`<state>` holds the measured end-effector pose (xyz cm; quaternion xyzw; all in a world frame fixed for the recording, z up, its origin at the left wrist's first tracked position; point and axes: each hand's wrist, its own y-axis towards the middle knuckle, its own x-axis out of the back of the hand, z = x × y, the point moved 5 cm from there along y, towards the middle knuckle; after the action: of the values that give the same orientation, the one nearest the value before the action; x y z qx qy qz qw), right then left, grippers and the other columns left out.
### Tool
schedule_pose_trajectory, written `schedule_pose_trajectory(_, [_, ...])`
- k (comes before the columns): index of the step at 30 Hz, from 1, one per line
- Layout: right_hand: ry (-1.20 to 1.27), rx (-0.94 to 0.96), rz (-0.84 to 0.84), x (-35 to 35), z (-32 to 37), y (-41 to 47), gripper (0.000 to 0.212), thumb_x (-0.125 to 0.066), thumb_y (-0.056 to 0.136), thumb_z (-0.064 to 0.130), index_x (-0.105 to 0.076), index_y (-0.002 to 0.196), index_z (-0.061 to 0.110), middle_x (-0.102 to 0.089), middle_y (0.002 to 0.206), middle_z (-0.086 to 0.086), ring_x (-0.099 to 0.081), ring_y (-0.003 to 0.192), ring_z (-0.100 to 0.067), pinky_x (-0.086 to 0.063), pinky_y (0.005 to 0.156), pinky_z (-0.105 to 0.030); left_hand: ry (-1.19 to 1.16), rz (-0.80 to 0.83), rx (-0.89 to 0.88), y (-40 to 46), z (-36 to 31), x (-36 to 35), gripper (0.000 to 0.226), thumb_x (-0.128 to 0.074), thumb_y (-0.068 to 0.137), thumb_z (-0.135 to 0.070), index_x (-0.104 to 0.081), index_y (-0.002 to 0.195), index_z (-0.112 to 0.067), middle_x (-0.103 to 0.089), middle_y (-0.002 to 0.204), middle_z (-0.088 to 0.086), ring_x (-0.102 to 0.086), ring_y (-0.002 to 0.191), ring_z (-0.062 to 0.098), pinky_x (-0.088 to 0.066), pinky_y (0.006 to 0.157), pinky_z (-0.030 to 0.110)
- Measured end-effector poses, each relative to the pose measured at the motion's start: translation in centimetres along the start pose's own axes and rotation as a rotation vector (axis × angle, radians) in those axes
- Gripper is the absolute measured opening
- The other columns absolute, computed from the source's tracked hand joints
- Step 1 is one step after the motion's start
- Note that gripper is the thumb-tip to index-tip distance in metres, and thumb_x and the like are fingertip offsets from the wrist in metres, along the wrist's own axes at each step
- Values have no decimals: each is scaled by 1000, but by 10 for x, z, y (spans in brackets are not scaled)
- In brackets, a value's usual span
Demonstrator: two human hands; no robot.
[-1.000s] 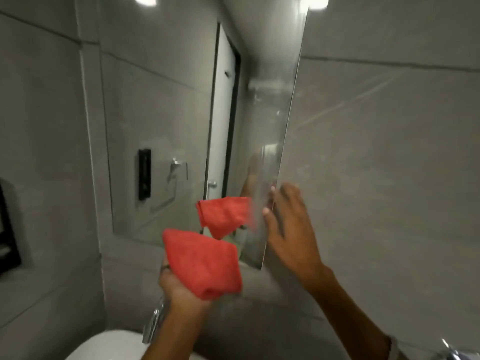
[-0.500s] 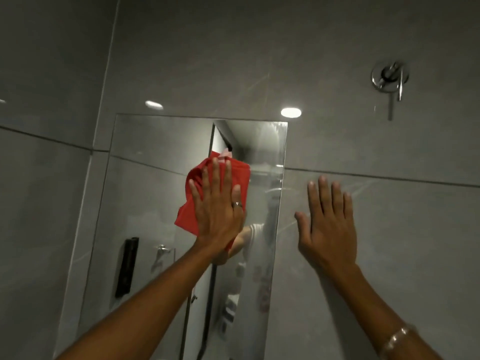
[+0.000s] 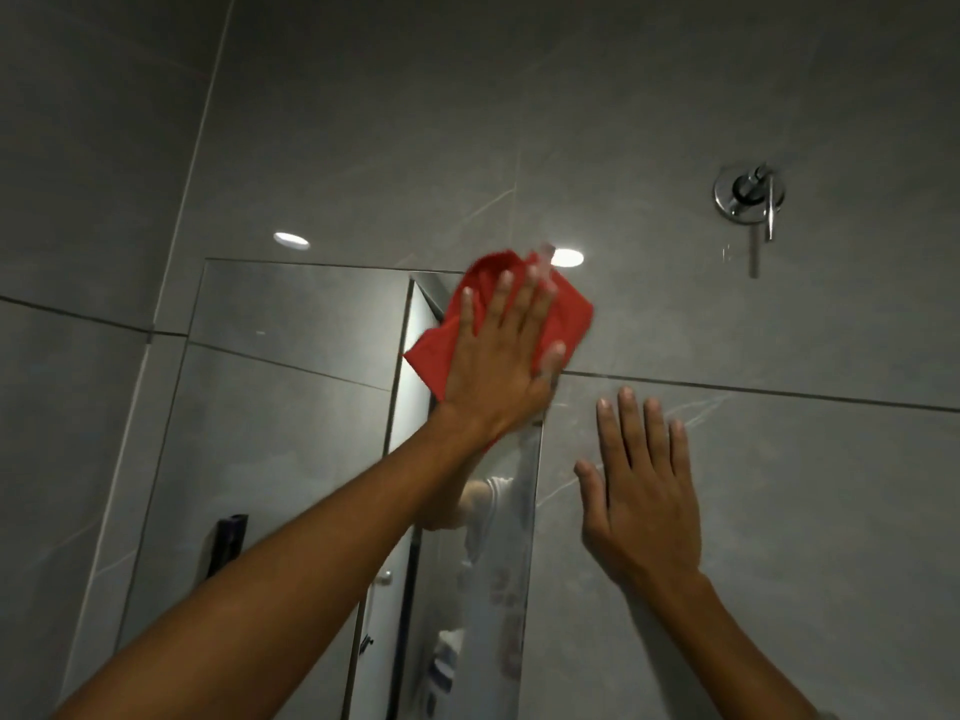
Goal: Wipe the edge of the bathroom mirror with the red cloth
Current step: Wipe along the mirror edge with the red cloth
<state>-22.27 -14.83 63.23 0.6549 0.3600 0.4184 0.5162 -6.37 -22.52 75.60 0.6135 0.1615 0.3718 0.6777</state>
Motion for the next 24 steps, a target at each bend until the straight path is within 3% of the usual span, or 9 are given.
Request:
schedule_pose_trajectory(3, [13,3,27,4,1,0,71,-17,107,52,-8,169,19,2,178,-4,2,166,-24,0,134,-46,40,79,-280,-58,-6,-15,73,-25,107,-58,-4,167,-22,6,175,3,6,162,24,-5,127,63])
schedule_pose_trajectory(6, [32,7,35,9,1,-1,70,-19,107,51,-14,168,19,-2,178,-6,0,166,-24,-1,134,-46,25,116,-362,-116,15,-25,71,-27,108,-59,-6,167,-27,2,175,-4,0,162,19,1,129,55])
schedule_pose_trajectory(11, [5,7,48,11,2,0,71,-13,106,53,-12,168,20,0,178,-5,2,166,-24,2,134,-45,74,84,-176,-99,58,-12,69,-17,107,-61,-6,167,-28,-4,175,-5,-7,162,18,-4,129,54])
schedule_pose_trajectory(15, [11,14,33,8,3,0,72,-14,105,54,-11,169,20,2,178,-4,3,166,-23,0,134,-46,16,15,31,-30,69,8,70,-15,106,-59,-1,167,-27,6,175,-3,3,162,20,3,130,54])
schedule_pose_trajectory(19, [23,11,5,8,3,0,72,-13,105,55,-12,169,20,-1,178,-5,2,166,-23,1,134,-46,52,10,-1,17,52,13,72,-13,106,-60,0,167,-24,6,175,1,5,162,23,2,129,57])
schedule_pose_trajectory(24, [13,6,-10,7,3,-2,70,-24,107,48,-11,169,19,-4,178,-7,-1,166,-25,-4,134,-50,80,6,-192,1,25,4,71,-17,107,-60,-8,167,-23,-2,175,3,2,162,25,-5,128,61])
